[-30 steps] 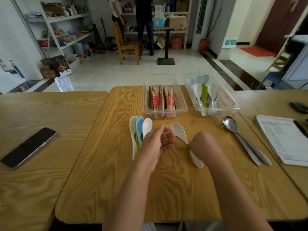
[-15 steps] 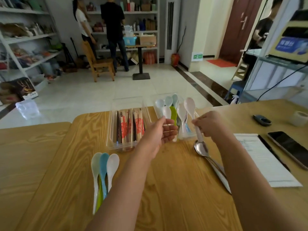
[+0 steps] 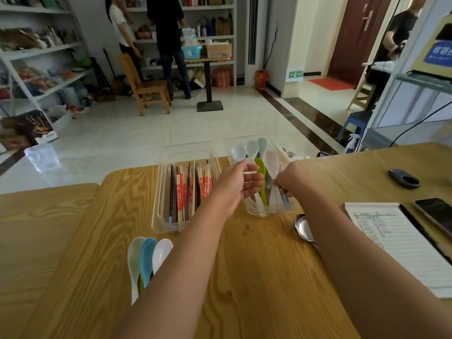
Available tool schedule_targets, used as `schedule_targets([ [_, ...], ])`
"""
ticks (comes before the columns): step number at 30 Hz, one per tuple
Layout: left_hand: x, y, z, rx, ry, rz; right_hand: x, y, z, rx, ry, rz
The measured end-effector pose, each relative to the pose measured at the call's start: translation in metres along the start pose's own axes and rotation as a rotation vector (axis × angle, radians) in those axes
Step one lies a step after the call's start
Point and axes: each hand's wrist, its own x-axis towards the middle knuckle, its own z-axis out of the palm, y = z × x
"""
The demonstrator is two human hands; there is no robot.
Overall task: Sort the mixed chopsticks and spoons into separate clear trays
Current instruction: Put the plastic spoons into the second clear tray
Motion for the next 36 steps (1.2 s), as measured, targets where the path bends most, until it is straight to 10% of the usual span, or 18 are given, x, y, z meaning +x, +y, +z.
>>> schedule_targets([
  [21,-0.01,-0.004,0.0,-0.004,0.01,-0.019,-0.02,-0.003,-0.006,0.067,0.066,-0.239],
  [36,-0.165,-0.026,-0.105,-0.268,0.24,0.134,-0.207,-0.038,0.053,0.398,-0.166,-0.464],
])
